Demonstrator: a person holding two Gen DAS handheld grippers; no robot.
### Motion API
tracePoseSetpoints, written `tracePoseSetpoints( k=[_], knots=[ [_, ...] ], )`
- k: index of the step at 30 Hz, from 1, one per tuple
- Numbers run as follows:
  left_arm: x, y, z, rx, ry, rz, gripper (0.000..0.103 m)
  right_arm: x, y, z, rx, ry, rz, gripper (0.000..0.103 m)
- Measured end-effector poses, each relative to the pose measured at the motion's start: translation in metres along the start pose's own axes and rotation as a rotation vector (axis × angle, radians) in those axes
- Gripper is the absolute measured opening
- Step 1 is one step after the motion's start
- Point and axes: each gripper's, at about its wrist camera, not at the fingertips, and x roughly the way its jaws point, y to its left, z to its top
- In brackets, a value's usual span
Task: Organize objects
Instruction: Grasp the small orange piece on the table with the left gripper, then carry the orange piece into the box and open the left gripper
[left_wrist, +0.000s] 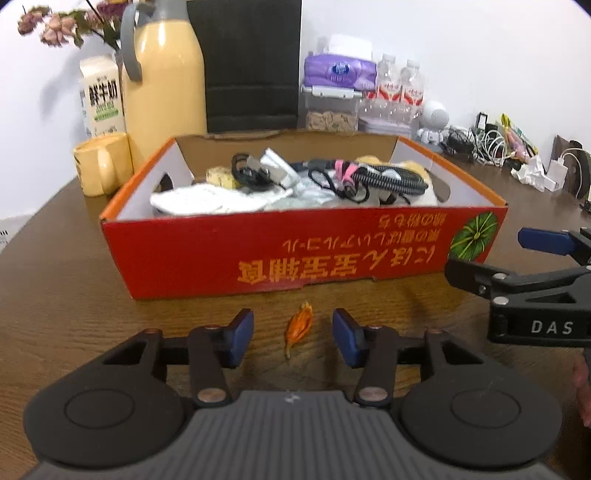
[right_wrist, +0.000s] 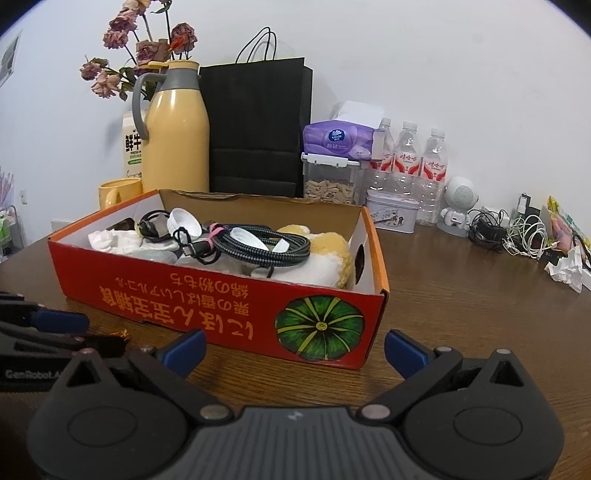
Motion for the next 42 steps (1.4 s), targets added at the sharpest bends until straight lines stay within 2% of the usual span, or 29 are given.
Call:
tracePoseSetpoints(
  k=[1, 2, 3, 4, 15, 20, 27, 31, 37, 41, 42],
  knots=[
    [0.003, 0.0, 0.0, 0.002, 0.014, -0.013, 0.042, 0.0, 0.0, 0.0, 0.0, 0.0, 0.0, 0.103],
    [0.003, -0.001, -0.001, 0.011, 0.014, -0.018, 0.032, 0.0, 0.001, 0.0, -0.001, 0.001, 0.0, 0.103],
    [0.003, -0.003, -0.001, 0.021, 0.014, -0.028, 0.013, 0.0, 0.001, 0.0, -0.001, 0.001, 0.0, 0.103],
    [0.003, -0.003, -0.002, 0.027, 0.014, -0.047, 0.012, 0.0, 0.001, 0.0, -0.001, 0.003, 0.0, 0.103],
    [-0.027, -0.004, 0.005, 0.009, -0.136, -0.067, 0.011, -0.001, 0.002, 0.0, -0.003, -0.016, 0.003, 0.103],
    [-0.035, 0.002, 0.03, -0.02, -0.197, -0.054, 0.011, -0.011, -0.001, 0.01, 0.023, -0.082, 0.012, 0.103],
    [-0.032, 0.005, 0.073, -0.017, -0.289, -0.025, 0.012, -0.01, 0.001, 0.031, 0.071, -0.128, 0.033, 0.103],
    [-0.016, 0.005, 0.087, -0.027, -0.289, -0.01, 0.012, -0.006, 0.004, 0.047, 0.07, -0.151, 0.028, 0.103],
    [0.006, 0.01, 0.086, -0.048, -0.245, 0.013, 0.012, 0.004, -0.002, 0.074, 0.094, -0.198, 0.002, 0.103],
    [0.01, 0.013, 0.084, -0.045, -0.246, 0.028, 0.013, 0.015, -0.004, 0.073, 0.107, -0.191, 0.006, 0.103],
    [0.01, 0.013, 0.083, -0.039, -0.251, 0.035, 0.018, 0.018, -0.004, 0.071, 0.109, -0.182, 0.003, 0.103]
  ],
)
